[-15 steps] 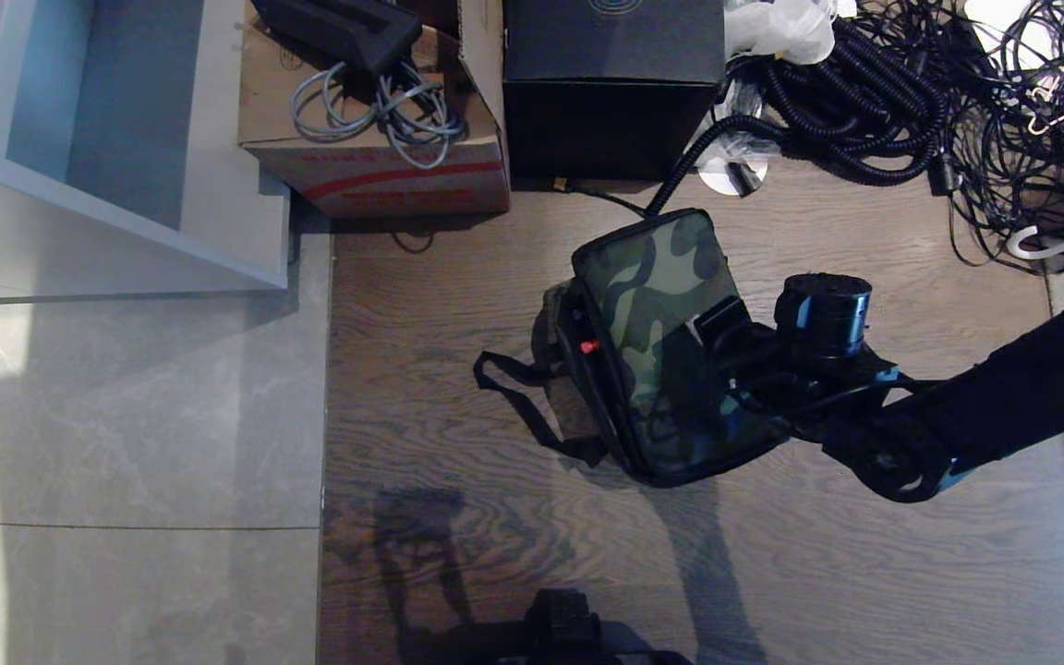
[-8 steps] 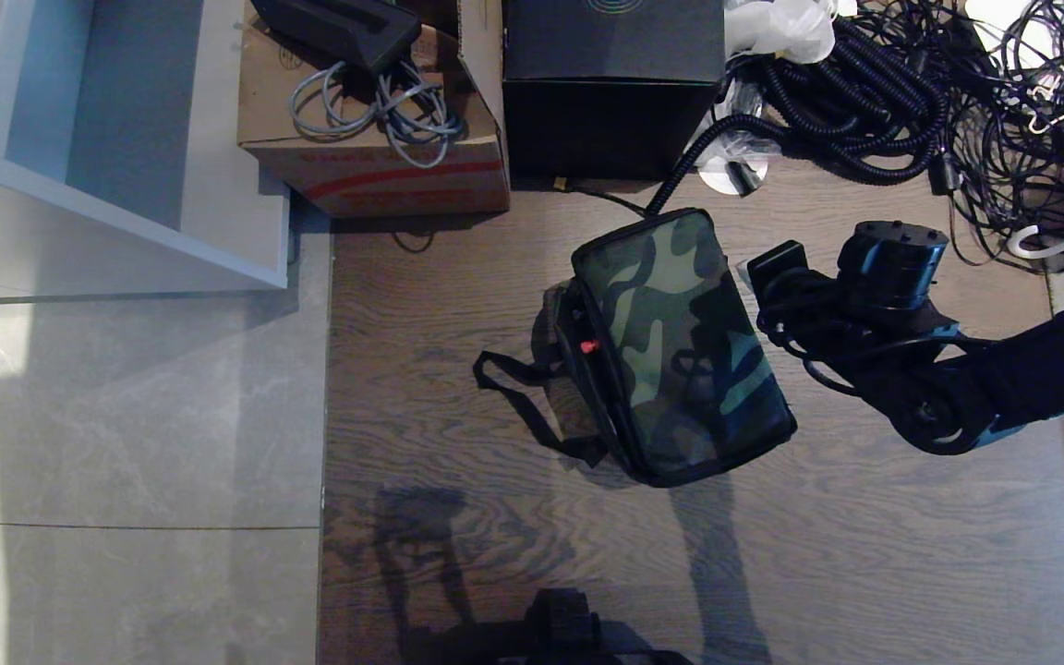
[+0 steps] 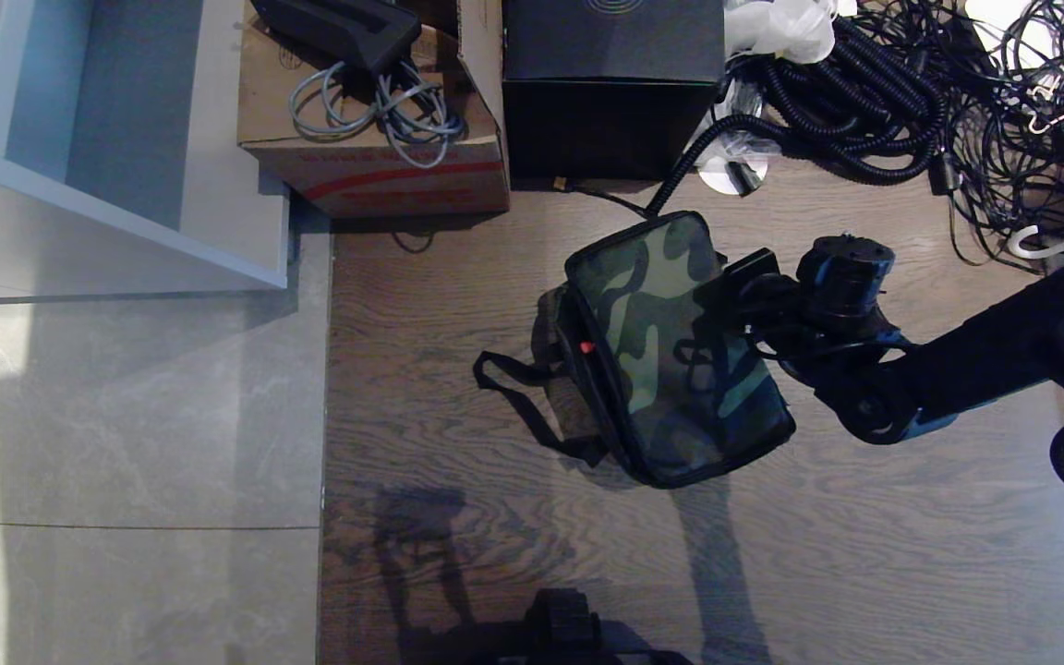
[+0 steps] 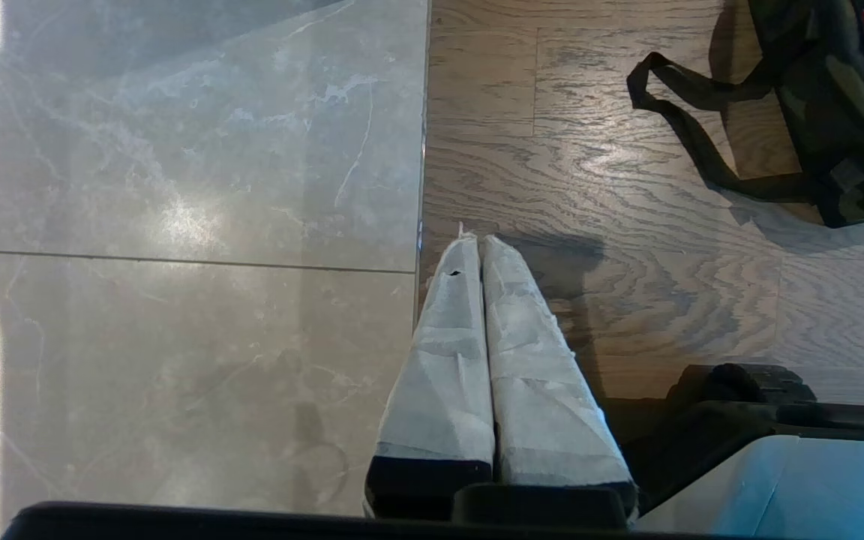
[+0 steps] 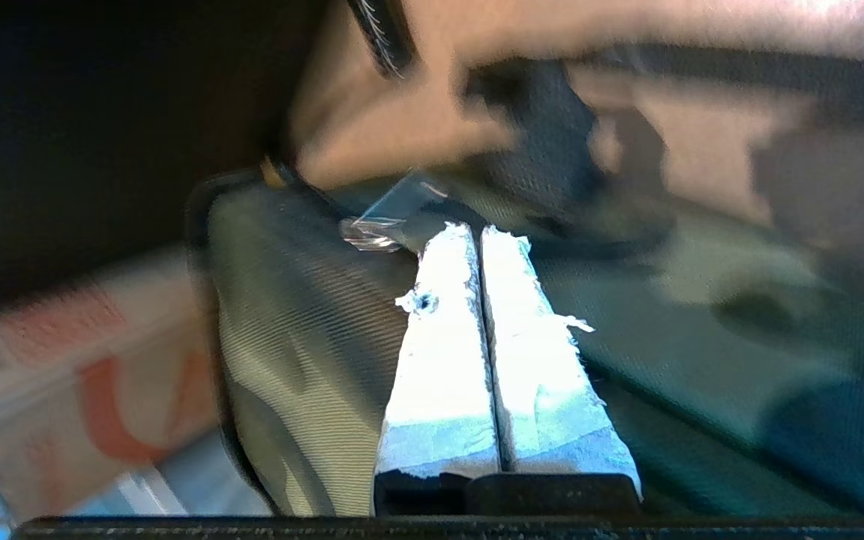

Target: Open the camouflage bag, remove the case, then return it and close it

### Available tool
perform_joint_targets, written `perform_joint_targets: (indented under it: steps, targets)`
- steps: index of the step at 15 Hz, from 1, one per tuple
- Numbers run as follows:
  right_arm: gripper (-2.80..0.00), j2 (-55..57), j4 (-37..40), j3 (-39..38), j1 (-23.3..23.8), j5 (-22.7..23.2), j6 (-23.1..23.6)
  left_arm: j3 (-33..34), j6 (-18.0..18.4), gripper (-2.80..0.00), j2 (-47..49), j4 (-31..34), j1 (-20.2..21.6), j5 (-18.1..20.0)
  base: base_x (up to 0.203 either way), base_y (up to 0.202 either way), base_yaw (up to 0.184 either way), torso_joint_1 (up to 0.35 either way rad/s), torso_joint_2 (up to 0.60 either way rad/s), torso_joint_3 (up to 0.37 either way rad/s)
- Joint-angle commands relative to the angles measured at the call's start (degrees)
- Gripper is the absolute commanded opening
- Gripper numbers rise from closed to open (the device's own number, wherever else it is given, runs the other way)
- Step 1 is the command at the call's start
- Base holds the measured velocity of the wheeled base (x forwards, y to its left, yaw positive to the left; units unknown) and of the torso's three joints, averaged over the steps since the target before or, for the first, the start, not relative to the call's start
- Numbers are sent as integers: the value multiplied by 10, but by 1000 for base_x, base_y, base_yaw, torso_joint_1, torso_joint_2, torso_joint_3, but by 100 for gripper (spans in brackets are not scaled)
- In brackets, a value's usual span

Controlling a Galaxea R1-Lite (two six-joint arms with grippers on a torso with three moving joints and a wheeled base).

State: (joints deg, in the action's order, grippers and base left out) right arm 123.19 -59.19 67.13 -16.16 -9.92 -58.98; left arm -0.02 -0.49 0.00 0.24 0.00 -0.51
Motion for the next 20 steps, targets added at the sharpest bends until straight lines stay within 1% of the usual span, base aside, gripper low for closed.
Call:
perform_joint_targets:
  steps: [1, 4, 5, 6, 8, 10, 11, 13, 14, 17, 18, 19, 20]
  targets:
    - [-280, -5, 14, -10, -16, 0, -28, 0, 0, -280, 0, 0, 0, 0, 0, 0, 0, 0, 0, 0]
    - [-280, -55, 67, -57, -41, 4, -81, 0, 0, -280, 0, 0, 0, 0, 0, 0, 0, 0, 0, 0]
    - [-280, -70, 83, -70, -45, 4, -85, 0, 0, -280, 0, 0, 0, 0, 0, 0, 0, 0, 0, 0]
    - [-280, -88, 95, -83, -45, 5, -84, 0, 0, -280, 0, 0, 0, 0, 0, 0, 0, 0, 0, 0]
    - [-280, -142, 118, -144, -37, 7, -82, -1, 0, -280, 0, 0, 0, 0, 0, 0, 0, 0, 0, 0]
    - [-280, -203, 129, -217, -16, 6, -71, 0, 0, -280, 0, 0, 0, 0, 0, 0, 0, 0, 0, 0]
    - [-280, -237, 131, -243, 0, 10, -54, 0, 0, -280, 0, 0, 0, 0, 0, 0, 0, 0, 0, 0]
    - [-280, -302, 133, -288, 22, 41, 11, 0, 0, -280, 0, 0, 0, 0, 0, 0, 0, 0, 0, 0]
    - [-280, -341, 134, -324, 26, 64, 55, 0, 0, -280, 0, 0, 0, 0, 0, 0, 0, 0, 0, 0]
    - [-280, -466, 156, -432, 31, 116, 216, 0, 0, -280, -1, 0, 0, 0, 0, 0, 0, 0, 0, 0]
    - [-280, -515, 177, -461, 32, 128, 273, 0, 0, -280, 0, 0, 0, 0, 0, 0, 0, 0, 0, 0]
    - [-280, -565, 211, -478, 32, 134, 316, 0, 0, -280, 0, 0, 0, 0, 0, 0, 0, 0, 0, 0]
    - [-280, -615, 263, -486, 32, 138, 346, 0, 0, -280, -1, 0, 0, 0, 0, 0, 0, 0, 0, 0]
